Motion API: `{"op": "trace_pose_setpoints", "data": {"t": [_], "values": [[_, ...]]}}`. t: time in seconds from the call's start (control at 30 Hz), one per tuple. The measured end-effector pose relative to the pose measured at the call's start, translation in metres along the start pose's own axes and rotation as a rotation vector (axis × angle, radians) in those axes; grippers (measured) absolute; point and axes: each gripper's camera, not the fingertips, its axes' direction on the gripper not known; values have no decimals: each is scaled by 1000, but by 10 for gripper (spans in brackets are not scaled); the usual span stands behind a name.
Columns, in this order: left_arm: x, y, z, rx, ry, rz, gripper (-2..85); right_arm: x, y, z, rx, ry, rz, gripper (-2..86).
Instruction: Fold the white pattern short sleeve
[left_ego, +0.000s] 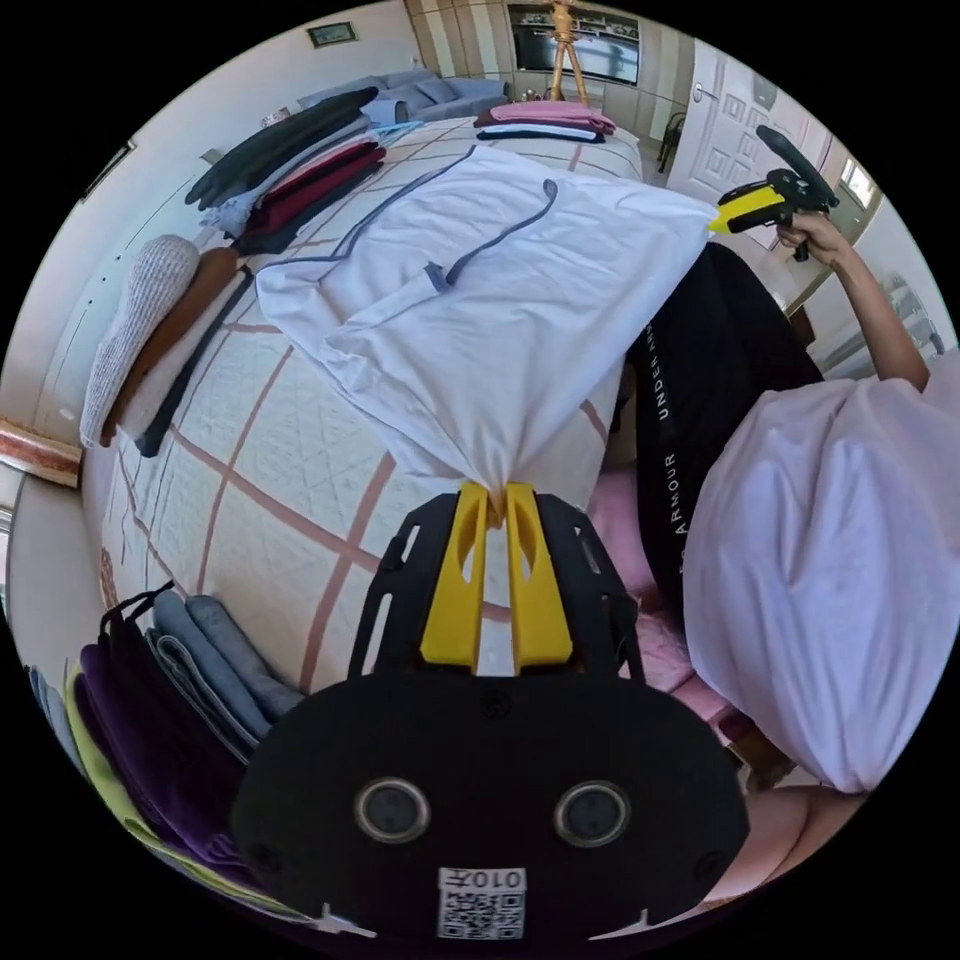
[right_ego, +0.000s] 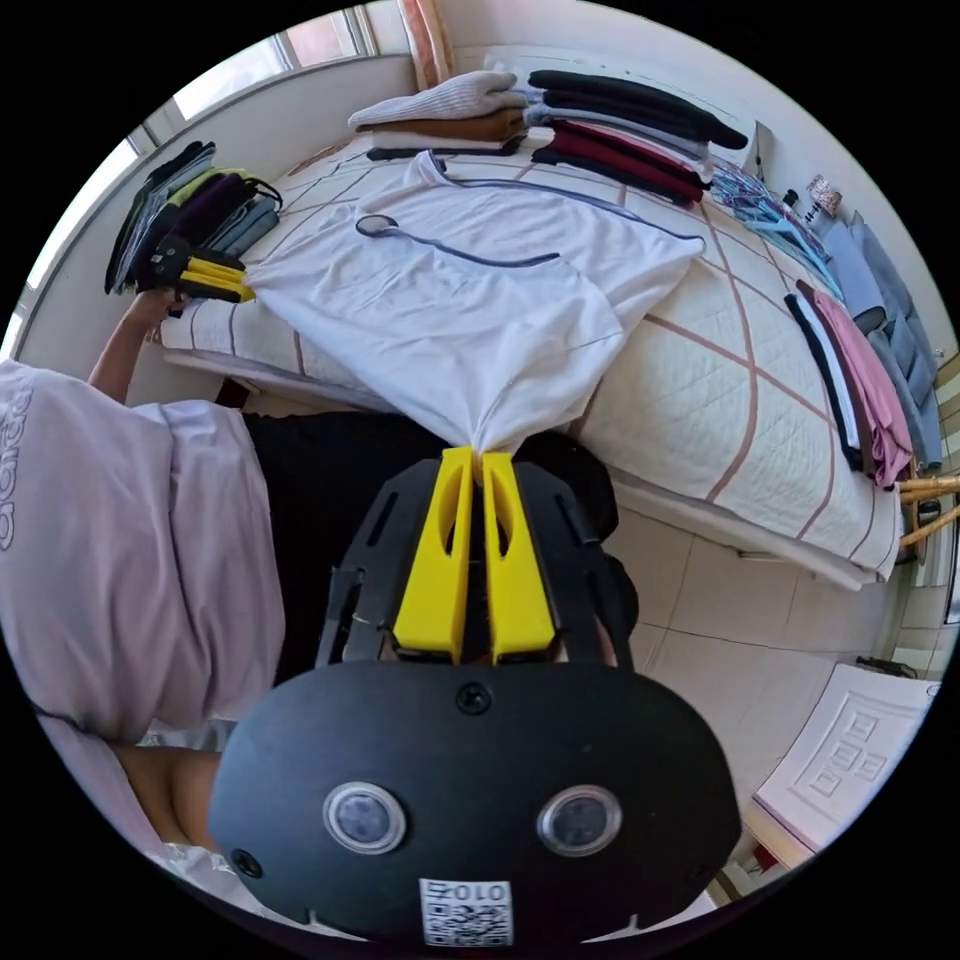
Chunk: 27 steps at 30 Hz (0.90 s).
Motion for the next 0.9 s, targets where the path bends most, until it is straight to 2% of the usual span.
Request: {"op": "trace_pose_setpoints", "data": {"t": [0.13,0.3,0.43,0.6,0.77,0.9], "values": [[-14,12,6,57,139,-37,86,9,5,24,-88,7,18,48],[-39,28,-22,123,95,-106,96,22,16,3,-9,44,67,43],[-55,-11,-28,243,57,-59,97,24,-16,-21,168,54,41,40],[-63,-84,24,205,179,82,98,27,-75,-10,199,14,-26,41],[-91,-109,59,177,201,24,99,43,-112,16,221,-84,11,41],[-139,-93,86,229,320,-175,100,62,-123,52,133,-104,103,43]]}}
